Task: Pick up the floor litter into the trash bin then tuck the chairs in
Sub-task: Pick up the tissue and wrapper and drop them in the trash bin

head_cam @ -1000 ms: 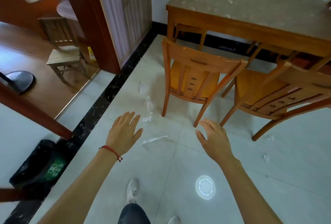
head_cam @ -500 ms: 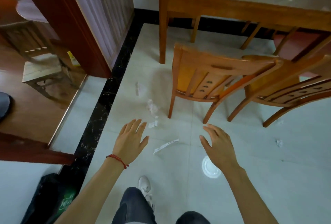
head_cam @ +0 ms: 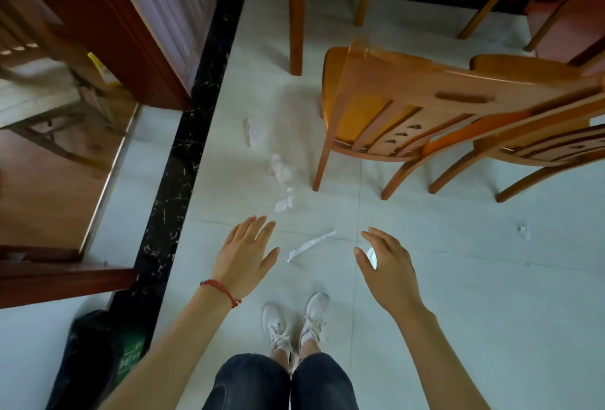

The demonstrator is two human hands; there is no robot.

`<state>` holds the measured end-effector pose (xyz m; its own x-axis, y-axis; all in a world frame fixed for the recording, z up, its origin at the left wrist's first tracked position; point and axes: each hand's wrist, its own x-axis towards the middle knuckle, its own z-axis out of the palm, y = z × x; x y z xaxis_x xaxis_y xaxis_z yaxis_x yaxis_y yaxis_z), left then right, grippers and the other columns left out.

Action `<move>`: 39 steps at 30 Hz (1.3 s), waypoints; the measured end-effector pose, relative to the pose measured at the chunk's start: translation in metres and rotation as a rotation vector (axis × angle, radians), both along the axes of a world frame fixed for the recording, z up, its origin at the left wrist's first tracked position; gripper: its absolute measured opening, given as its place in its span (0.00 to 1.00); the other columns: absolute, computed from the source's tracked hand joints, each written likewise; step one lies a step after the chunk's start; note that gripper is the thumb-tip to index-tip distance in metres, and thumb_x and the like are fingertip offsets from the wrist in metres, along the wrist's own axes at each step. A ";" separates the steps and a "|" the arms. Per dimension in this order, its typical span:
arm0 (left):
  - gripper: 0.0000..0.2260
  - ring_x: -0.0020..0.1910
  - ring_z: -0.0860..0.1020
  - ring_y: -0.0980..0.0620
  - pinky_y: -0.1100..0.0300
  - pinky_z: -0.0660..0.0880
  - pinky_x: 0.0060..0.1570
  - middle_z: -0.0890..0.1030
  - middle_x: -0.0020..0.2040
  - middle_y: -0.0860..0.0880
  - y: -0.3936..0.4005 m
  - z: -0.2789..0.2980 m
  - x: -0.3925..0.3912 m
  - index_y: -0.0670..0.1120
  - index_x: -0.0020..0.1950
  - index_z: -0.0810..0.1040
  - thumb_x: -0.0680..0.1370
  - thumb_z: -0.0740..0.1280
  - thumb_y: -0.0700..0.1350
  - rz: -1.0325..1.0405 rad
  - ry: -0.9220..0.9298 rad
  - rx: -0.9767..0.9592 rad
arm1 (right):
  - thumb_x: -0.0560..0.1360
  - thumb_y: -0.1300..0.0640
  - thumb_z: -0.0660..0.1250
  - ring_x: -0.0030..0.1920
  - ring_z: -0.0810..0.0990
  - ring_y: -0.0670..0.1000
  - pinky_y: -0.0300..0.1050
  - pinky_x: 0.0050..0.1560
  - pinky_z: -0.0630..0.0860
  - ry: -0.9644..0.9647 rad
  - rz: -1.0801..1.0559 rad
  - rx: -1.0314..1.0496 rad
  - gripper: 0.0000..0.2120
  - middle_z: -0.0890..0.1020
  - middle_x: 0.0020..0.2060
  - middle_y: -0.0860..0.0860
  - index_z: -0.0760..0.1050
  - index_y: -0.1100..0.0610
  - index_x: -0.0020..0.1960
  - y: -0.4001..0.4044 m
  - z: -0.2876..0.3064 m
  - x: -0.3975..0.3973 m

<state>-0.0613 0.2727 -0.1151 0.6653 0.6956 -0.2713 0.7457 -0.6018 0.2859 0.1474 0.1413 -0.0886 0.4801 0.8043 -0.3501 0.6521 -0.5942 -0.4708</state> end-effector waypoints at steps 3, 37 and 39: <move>0.34 0.70 0.63 0.45 0.53 0.60 0.68 0.68 0.70 0.44 0.005 -0.017 0.002 0.45 0.70 0.64 0.73 0.41 0.62 0.037 -0.014 -0.034 | 0.77 0.51 0.61 0.68 0.68 0.52 0.45 0.67 0.63 0.023 0.008 -0.016 0.19 0.71 0.67 0.52 0.69 0.55 0.66 0.007 -0.018 0.003; 0.23 0.67 0.65 0.46 0.57 0.61 0.64 0.69 0.68 0.45 0.130 -0.556 0.071 0.43 0.70 0.64 0.77 0.61 0.51 0.485 -0.245 -0.303 | 0.74 0.54 0.65 0.64 0.71 0.51 0.39 0.58 0.64 0.026 0.032 -0.019 0.17 0.73 0.65 0.47 0.73 0.53 0.63 0.095 -0.552 0.056; 0.24 0.67 0.66 0.45 0.57 0.62 0.64 0.70 0.68 0.44 0.135 -0.587 0.078 0.43 0.69 0.65 0.76 0.63 0.50 0.526 -0.288 -0.280 | 0.74 0.54 0.65 0.64 0.71 0.51 0.41 0.57 0.66 0.033 0.020 0.001 0.17 0.73 0.64 0.46 0.73 0.52 0.63 0.093 -0.580 0.058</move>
